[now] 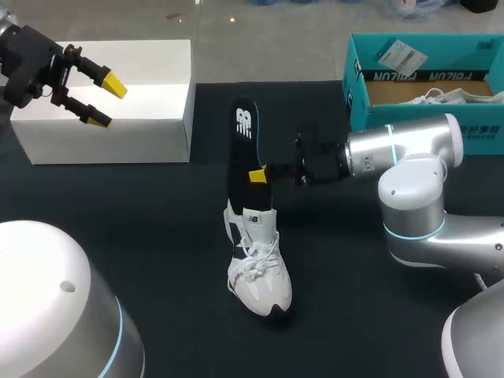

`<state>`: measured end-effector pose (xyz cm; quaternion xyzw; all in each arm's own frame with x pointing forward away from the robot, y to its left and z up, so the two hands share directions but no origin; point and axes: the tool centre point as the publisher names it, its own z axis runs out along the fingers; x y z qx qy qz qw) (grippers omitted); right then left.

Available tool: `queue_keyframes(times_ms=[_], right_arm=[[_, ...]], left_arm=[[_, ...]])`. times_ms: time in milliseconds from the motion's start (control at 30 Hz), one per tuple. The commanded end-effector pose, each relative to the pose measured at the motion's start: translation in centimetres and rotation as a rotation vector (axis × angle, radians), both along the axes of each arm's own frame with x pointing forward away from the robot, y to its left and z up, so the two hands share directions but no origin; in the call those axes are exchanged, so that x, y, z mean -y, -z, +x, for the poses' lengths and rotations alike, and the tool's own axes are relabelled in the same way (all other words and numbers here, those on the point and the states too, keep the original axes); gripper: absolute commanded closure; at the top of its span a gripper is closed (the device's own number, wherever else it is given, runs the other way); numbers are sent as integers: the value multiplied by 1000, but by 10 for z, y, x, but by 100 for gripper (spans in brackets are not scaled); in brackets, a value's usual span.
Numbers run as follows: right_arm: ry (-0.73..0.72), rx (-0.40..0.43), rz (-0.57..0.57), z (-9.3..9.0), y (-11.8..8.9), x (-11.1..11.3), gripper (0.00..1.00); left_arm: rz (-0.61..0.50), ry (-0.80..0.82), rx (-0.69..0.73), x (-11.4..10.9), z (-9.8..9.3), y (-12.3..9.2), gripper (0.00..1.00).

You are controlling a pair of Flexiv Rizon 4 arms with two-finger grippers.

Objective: Take the shoe out of the shoebox, open the shoe tongue, remove and reinsert the insole, then place the shoe into the shoebox

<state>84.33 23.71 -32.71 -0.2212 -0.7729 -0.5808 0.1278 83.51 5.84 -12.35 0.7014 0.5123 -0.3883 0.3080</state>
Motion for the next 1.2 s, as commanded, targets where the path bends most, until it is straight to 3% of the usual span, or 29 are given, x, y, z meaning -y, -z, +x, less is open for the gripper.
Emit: queue_keyframes(times_ms=[33, 200, 400, 433, 567, 733, 867, 933, 1000, 1200], right_arm=[[10, -10, -8, -13, 3, 3, 100], [-5, -30, -25, -23, 9, 3, 100], [-3, -36, -26, -21, 7, 0, 100], [-3, -34, -25, -19, 6, -1, 97], [-1, -17, -17, -13, -1, -4, 69], [-8, 9, -8, -3, -9, -8, 58], [-5, 34, 3, 7, -18, -12, 66], [-2, 35, 4, 11, -19, -14, 76], [-1, 37, 1, 12, -18, -13, 100], [-11, -2, -6, 8, -11, -13, 100]], left_arm=[[2, 2, 0, -1, 0, 0, 0], [2, 2, 0, -1, 0, 0, 0], [2, 2, 0, -1, 0, 0, 0], [2, 2, 0, -1, 0, 0, 0], [2, 2, 0, -1, 0, 0, 0], [2, 2, 0, -1, 0, 0, 0], [2, 2, 0, -1, 0, 0, 0], [2, 2, 0, -1, 0, 0, 0], [2, 2, 0, -1, 0, 0, 0], [2, 2, 0, -1, 0, 0, 0]])
